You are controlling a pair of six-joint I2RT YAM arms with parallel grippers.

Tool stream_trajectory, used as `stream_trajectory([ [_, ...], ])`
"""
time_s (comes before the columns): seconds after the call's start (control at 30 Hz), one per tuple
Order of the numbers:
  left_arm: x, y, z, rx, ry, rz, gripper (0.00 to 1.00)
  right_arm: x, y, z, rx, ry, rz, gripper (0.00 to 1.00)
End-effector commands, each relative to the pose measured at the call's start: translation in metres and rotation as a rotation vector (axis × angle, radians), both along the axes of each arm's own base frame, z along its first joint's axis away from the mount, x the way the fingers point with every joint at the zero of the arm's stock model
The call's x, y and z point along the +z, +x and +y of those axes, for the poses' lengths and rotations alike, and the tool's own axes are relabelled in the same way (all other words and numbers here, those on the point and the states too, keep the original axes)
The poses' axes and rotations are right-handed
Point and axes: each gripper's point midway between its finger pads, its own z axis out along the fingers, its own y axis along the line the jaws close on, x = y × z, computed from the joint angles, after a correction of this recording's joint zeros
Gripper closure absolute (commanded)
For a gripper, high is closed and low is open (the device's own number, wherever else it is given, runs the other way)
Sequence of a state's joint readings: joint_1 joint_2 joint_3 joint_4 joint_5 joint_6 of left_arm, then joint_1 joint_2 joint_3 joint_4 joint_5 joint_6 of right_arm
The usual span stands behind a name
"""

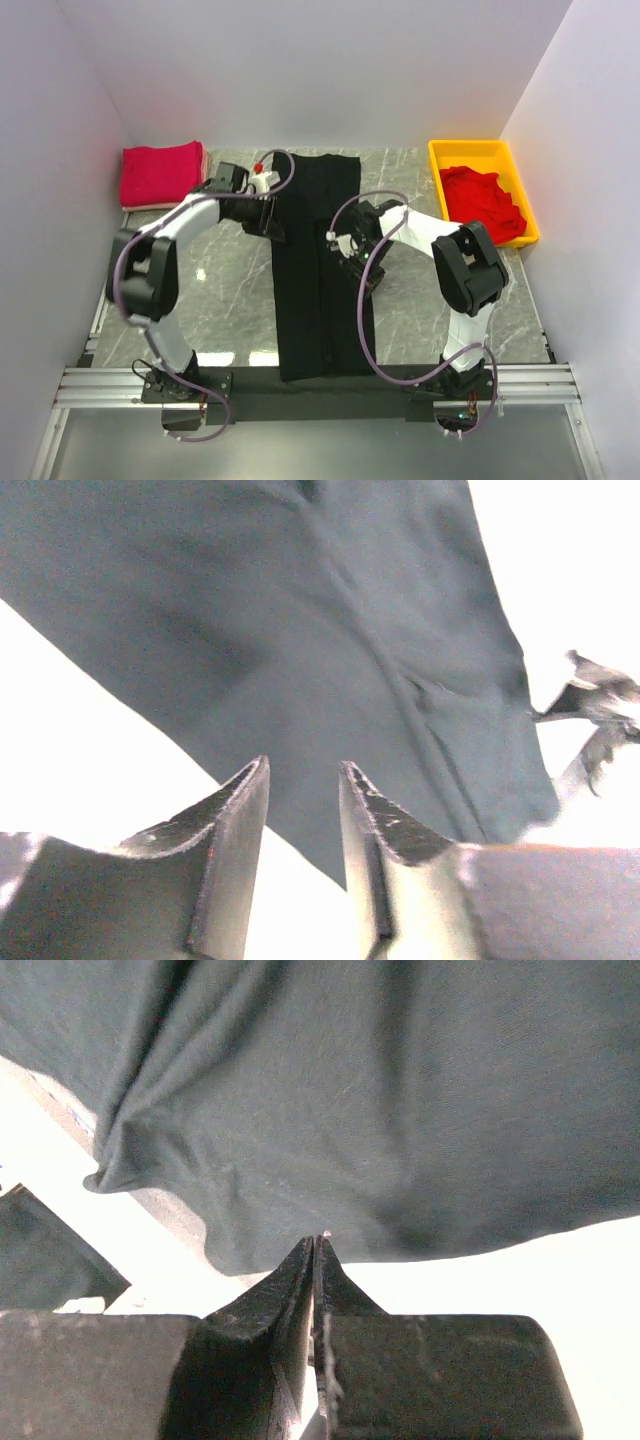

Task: Fold and stack the t-shirts
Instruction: Fold the tshirt

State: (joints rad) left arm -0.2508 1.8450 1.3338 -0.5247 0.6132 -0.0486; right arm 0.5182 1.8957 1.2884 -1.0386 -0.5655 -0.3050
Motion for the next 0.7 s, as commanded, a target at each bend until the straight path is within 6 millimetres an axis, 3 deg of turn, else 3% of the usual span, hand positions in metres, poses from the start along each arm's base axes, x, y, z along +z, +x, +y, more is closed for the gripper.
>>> stream_trajectory([
  [0.0, 0.009, -0.035, -0.026, -0.019, -0.127, 0.042, 0.61, -0.006, -0.018, 0.007, 0.002, 0.009, 0.019, 0.91],
  [0.1, -0.016, -0.058, -0.033, -0.011, -0.110, 0.157, 0.65, -0.020, -0.024, 0.011, -0.020, -0.006, 0.067, 0.92],
  [0.37, -0.069, -0.081, -0.014, 0.044, 0.017, 0.308, 0.70, -0.044, -0.023, 0.005, -0.023, -0.085, 0.085, 0.92],
  [0.5, -0.078, -0.090, 0.006, 0.046, 0.097, 0.323, 0.71, -0.047, -0.022, -0.003, -0.012, -0.120, 0.059, 0.91],
  [0.67, -0.075, -0.079, 0.017, 0.048, 0.104, 0.286, 0.71, -0.048, -0.010, -0.002, -0.009, -0.136, 0.007, 0.91],
])
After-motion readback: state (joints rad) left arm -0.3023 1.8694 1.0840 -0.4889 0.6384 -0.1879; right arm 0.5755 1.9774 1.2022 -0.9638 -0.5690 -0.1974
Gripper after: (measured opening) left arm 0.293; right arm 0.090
